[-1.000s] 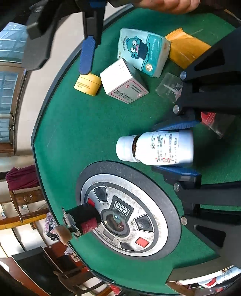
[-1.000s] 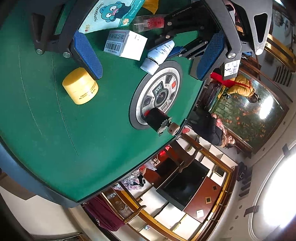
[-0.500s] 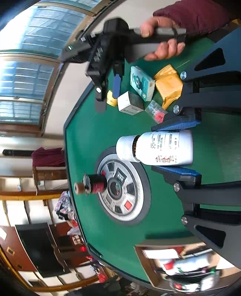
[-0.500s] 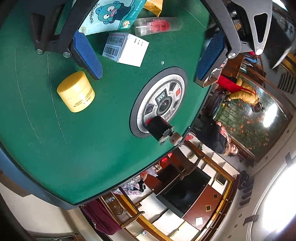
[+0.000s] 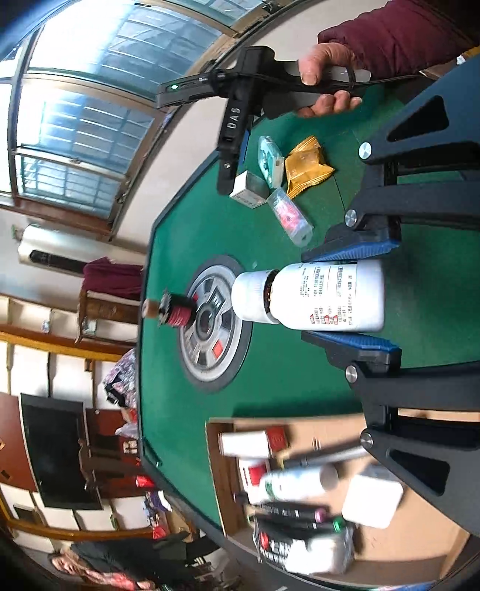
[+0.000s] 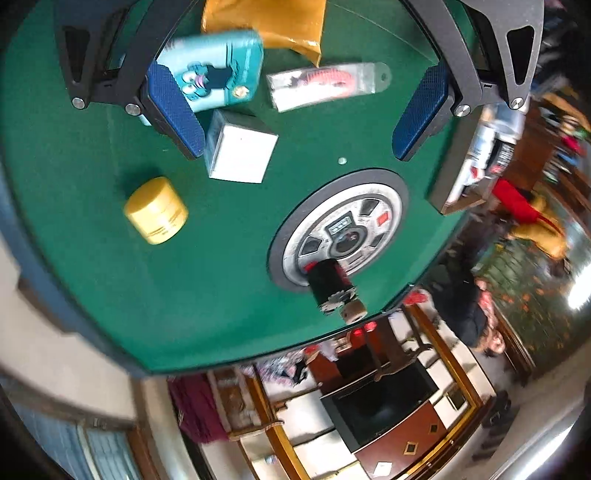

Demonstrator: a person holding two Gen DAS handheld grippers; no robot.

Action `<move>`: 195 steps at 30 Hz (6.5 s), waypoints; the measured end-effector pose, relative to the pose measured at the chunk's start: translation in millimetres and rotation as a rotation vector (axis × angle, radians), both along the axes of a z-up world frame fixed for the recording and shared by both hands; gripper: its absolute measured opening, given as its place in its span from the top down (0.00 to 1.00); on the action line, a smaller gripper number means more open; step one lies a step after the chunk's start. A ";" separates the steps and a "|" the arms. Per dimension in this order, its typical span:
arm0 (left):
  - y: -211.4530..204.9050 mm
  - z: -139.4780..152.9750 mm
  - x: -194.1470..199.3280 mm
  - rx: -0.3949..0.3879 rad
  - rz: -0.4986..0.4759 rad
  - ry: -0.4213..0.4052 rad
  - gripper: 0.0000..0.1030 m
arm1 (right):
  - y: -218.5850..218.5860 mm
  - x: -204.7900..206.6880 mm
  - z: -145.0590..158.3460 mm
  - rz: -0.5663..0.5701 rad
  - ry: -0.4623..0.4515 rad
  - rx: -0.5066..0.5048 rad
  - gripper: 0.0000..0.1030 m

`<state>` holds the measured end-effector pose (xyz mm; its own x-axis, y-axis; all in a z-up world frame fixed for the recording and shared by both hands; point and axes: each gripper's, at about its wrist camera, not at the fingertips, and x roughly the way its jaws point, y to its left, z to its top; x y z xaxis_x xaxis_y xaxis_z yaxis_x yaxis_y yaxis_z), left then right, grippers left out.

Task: Organize objects
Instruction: 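Carry the white bottle in the left gripper while the right gripper grasps the white box, then lower the white bottle and white box into the tray and open both grippers, then move both grippers back toward the teal packet and remaining items, then grasp the teal tissue packet with the right gripper while the left gripper grasps the clear pack, then carry the clear pack and teal tissue packet over the tray with both grippers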

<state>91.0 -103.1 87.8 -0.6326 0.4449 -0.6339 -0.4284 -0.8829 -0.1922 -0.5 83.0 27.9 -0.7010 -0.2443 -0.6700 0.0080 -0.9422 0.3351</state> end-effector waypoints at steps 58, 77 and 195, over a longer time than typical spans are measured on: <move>-207.6 -44.2 11.0 0.078 0.415 -0.128 0.68 | -283.0 -3.3 3.3 0.519 -0.144 0.065 0.62; -226.8 -38.8 17.2 0.154 0.467 -0.120 0.32 | -316.2 -41.8 -7.5 0.413 -0.093 0.339 0.44; -99.8 26.6 3.2 0.023 0.150 0.007 0.74 | 41.2 32.2 -17.1 -0.034 -0.018 -0.489 0.87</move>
